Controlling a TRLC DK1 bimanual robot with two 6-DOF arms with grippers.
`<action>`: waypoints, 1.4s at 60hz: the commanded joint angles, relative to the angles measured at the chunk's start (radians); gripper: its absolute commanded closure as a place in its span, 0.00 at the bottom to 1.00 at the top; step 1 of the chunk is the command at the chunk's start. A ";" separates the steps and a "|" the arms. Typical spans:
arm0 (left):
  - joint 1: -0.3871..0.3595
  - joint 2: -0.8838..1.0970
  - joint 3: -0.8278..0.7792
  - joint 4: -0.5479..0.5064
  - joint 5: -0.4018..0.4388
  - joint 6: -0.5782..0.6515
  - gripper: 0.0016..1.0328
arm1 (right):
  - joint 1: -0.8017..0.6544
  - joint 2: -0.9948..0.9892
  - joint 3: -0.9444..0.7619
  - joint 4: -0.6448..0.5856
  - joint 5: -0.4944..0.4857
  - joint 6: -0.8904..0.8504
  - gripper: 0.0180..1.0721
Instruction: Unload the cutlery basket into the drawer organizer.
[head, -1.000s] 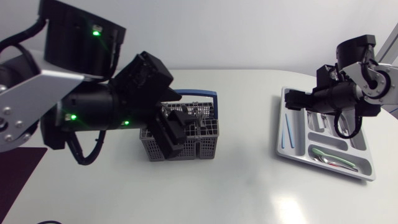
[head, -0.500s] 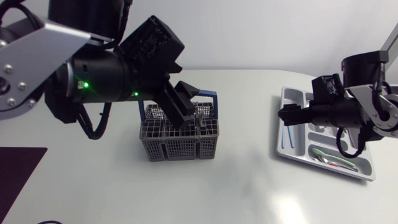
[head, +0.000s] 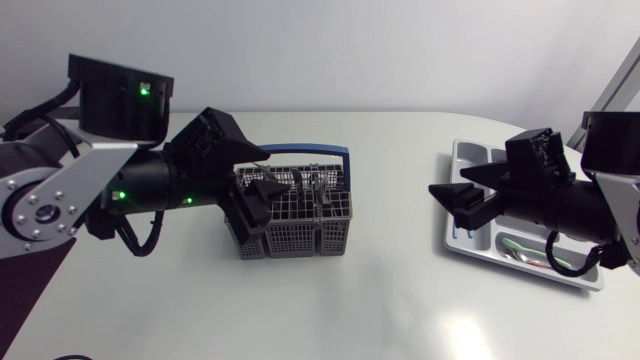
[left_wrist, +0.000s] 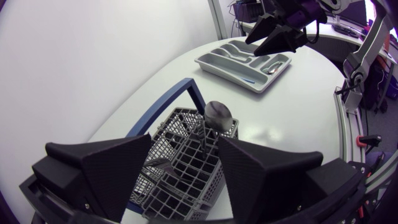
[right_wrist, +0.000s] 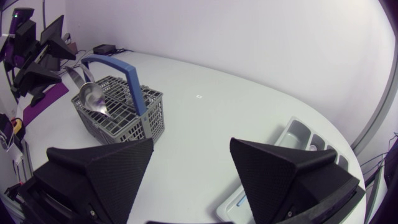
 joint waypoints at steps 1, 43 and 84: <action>0.005 -0.010 -0.065 0.046 0.017 0.026 0.08 | 0.031 -0.002 -0.035 0.012 -0.009 -0.037 0.16; -0.085 0.188 -0.198 0.450 -0.122 -0.072 0.33 | 0.129 0.153 -0.035 0.102 0.014 -0.042 0.16; -0.189 0.186 -0.201 0.467 -0.251 -0.201 0.65 | 0.198 0.170 -0.035 0.115 0.063 -0.040 0.16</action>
